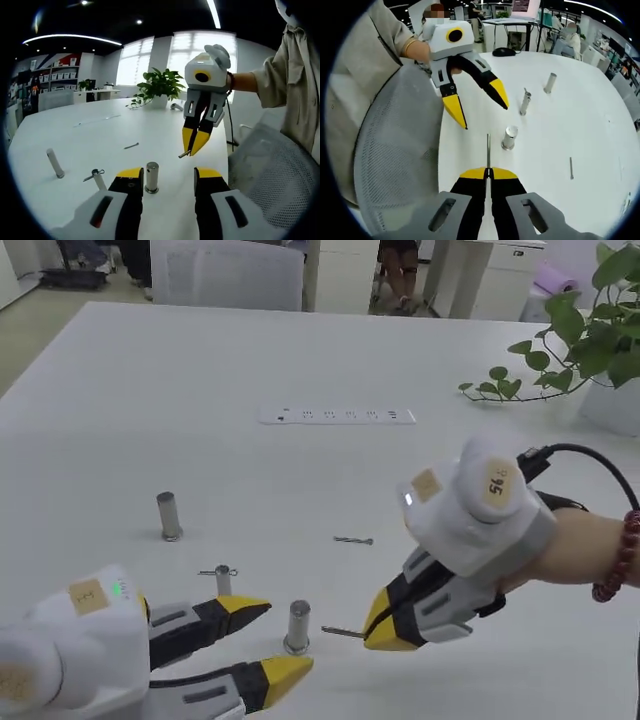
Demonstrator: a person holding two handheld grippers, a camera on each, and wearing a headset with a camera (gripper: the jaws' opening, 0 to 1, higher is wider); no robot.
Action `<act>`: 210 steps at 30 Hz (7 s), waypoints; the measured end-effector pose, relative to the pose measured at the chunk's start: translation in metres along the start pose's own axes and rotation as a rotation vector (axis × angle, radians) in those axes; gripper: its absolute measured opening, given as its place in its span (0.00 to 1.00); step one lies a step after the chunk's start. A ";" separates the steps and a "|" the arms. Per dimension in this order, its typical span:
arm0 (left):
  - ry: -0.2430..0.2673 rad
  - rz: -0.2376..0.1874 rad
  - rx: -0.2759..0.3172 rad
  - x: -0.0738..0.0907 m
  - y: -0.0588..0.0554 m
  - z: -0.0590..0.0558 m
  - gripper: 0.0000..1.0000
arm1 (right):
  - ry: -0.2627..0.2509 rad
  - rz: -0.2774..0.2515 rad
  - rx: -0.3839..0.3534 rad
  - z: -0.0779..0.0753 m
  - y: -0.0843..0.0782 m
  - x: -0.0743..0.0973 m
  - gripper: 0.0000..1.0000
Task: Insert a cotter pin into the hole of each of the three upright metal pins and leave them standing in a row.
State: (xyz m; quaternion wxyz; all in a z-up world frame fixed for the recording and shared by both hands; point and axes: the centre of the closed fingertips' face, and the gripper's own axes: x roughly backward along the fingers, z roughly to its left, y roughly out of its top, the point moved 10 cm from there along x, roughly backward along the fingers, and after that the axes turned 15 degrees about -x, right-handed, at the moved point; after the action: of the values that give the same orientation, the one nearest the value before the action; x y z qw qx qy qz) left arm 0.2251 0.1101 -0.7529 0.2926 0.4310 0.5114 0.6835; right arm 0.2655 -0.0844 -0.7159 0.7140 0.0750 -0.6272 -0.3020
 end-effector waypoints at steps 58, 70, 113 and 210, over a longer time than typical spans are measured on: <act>-0.008 0.048 0.000 -0.048 -0.045 0.018 0.12 | -0.050 0.110 0.035 -0.032 0.010 -0.024 0.03; -0.020 0.053 -0.011 -0.048 -0.046 0.018 0.12 | -0.057 0.126 0.062 -0.032 0.012 -0.025 0.03; -0.017 0.064 -0.022 -0.049 -0.045 0.019 0.12 | -0.070 0.176 0.107 -0.032 0.021 -0.024 0.03; -0.008 0.062 -0.019 -0.049 -0.046 0.017 0.12 | -0.027 0.030 -0.088 -0.024 0.031 -0.031 0.07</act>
State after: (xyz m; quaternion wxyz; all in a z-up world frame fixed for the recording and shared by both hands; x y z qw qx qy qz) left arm 0.2609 0.0909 -0.8091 0.2775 0.4467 0.4902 0.6951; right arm 0.2973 -0.0495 -0.7315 0.7126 0.0301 -0.6239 -0.3195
